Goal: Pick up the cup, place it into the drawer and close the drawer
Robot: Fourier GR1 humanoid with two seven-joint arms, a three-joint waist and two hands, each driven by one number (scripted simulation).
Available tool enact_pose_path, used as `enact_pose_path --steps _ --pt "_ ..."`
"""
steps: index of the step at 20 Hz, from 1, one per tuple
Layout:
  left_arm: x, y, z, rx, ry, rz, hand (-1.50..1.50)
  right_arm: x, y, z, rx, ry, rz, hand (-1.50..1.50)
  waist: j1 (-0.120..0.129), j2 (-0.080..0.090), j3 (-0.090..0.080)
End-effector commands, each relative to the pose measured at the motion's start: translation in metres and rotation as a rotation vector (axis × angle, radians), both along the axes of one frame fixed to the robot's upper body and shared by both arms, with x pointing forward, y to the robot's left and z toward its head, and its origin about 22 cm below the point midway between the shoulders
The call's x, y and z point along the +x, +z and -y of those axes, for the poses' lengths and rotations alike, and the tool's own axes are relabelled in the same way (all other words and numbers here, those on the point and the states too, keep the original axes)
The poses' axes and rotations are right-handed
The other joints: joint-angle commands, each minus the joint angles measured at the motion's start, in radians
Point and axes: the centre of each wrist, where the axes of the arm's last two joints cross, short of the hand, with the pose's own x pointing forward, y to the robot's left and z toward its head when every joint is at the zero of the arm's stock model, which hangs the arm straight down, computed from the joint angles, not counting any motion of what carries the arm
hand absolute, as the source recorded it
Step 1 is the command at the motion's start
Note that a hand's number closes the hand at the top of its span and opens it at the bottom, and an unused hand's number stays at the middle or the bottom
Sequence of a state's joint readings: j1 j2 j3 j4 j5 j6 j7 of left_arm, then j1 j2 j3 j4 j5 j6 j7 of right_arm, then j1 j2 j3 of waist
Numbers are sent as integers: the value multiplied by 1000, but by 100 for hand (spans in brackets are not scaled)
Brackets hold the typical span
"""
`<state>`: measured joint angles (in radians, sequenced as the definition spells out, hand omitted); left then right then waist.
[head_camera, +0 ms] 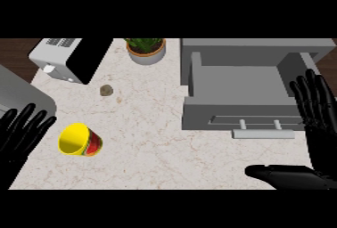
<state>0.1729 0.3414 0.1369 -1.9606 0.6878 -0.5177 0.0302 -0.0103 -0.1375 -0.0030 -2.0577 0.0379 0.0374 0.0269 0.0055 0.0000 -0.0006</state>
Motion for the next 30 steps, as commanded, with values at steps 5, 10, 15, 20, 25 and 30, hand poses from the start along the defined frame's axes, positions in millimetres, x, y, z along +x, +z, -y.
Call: enact_pose_path --steps 5,10,15,20,25,30 --pt "7 -39 -58 13 60 -89 -150 11 -9 -3 -5 24 -2 -150 -5 1 0" --pt "12 -65 -70 76 167 -108 -150 6 -15 15 -16 25 7 -150 -7 1 0" --pt "18 -96 -73 145 199 -140 -150 0 4 11 -31 18 -6 -150 -8 0 0" --pt "30 -139 -78 184 227 -189 -150 20 -3 27 5 6 -9 -150 -11 2 0" --pt "38 -166 -90 203 265 -205 -150 15 -19 5 -17 5 -1 -150 -11 2 0" --pt "40 -184 -100 162 266 -208 -150 15 -3 18 -24 36 2 -150 -20 4 -2"
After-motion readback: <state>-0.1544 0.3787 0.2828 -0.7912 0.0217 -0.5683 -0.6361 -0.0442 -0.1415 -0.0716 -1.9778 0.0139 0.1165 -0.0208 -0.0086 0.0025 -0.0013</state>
